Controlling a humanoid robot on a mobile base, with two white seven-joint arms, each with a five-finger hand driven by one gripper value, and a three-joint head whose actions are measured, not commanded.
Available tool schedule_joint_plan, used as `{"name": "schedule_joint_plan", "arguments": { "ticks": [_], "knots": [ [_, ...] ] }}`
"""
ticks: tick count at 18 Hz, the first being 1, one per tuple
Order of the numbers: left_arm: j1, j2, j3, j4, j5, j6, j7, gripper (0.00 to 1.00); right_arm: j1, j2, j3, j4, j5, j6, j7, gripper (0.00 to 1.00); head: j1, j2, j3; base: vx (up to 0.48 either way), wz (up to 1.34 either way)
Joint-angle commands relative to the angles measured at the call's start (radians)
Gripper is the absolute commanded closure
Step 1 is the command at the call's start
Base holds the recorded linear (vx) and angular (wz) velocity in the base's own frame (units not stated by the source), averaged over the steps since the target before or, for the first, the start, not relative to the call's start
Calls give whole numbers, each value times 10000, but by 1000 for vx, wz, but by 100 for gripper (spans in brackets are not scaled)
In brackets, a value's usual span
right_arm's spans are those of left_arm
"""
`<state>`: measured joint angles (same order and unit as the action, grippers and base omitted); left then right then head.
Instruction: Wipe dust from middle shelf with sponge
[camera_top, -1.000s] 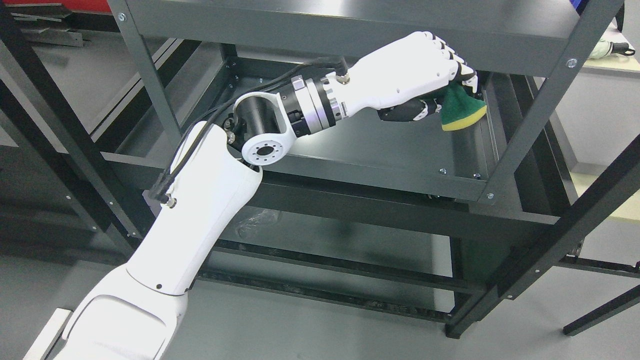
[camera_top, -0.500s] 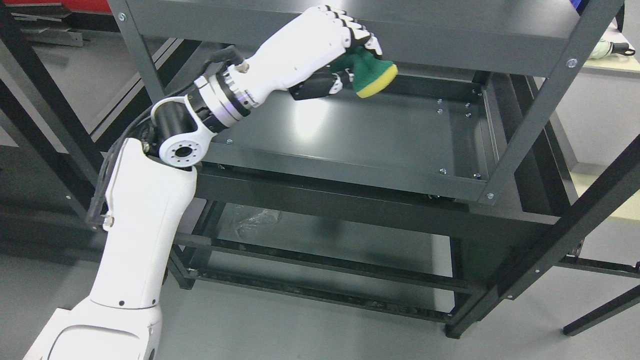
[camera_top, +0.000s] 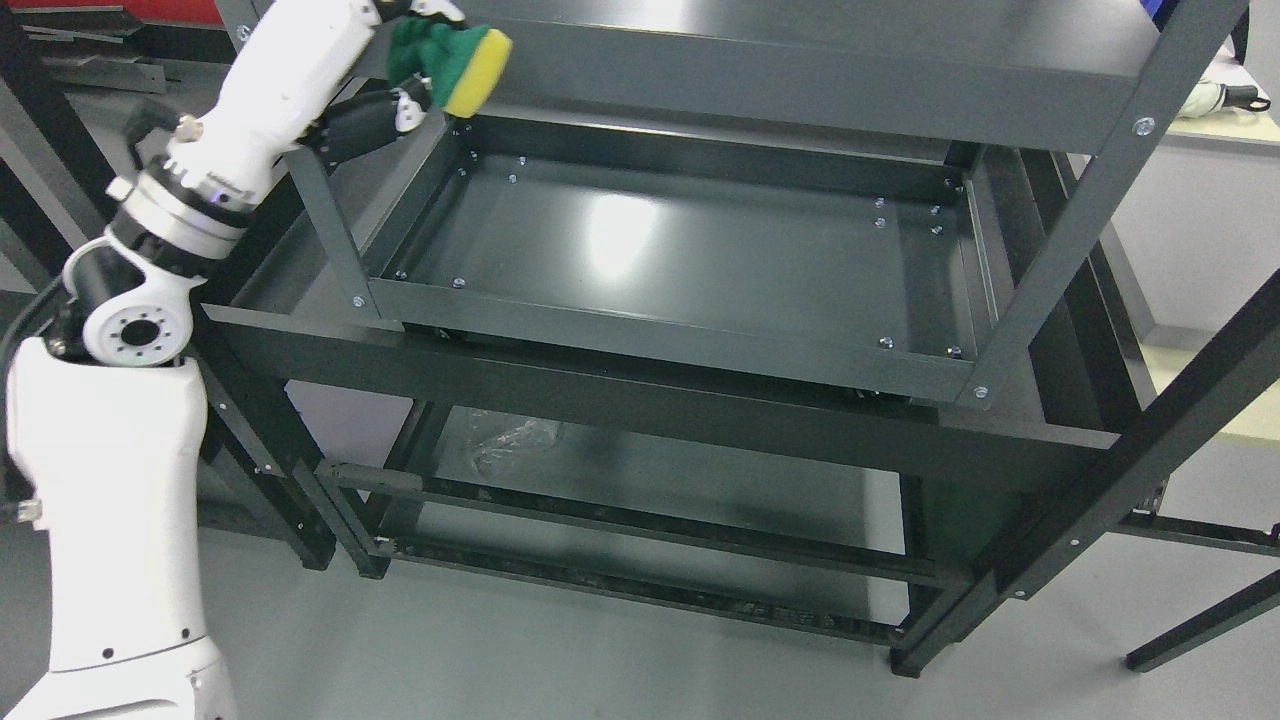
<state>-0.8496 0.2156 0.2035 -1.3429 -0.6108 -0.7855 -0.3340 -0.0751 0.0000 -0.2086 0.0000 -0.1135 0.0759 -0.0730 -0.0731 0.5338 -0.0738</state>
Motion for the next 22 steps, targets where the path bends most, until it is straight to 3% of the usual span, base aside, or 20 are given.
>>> {"name": "schedule_joint_plan", "arguments": {
  "ticks": [1,5,9,11,14,16,19,22],
  "knots": [
    [1224,1786,3531,206,1044,1,57,99,0,-175,0,-174,0,8,-6,0,0,0,0,0,0],
    [401,1053,3061,-328,3066,1,379,100,0,-175,0,-174,0,8,-6,0,0,0,0,0,0],
    [-202,-1982,60,-1511,3868,1,364,100,0,-175,0,-174,0,8,-6,0,0,0,0,0,0],
    [134,-1982,-2161,-1421,3868,1,501,100,0,-175,0,-174,0,8,-6,0,0,0,0,0,0],
    [610,-1982,-7021,-931,3914,1,1771,100,0,-175,0,-174,0,8,-6,0,0,0,0,0,-9],
    [1054,-1982,-9127,-608,4020,1,2035,99,0,-175,0,-174,0,8,-6,0,0,0,0,0,0],
    [2355,-1982,-10562,-377,4710,610,2067,99,0,-175,0,-174,0,8,-6,0,0,0,0,0,0],
    [4119,-1982,-10322,-315,5185,1303,2386,98,0,-175,0,-174,0,8,-6,0,0,0,0,0,0]
  ]
}}
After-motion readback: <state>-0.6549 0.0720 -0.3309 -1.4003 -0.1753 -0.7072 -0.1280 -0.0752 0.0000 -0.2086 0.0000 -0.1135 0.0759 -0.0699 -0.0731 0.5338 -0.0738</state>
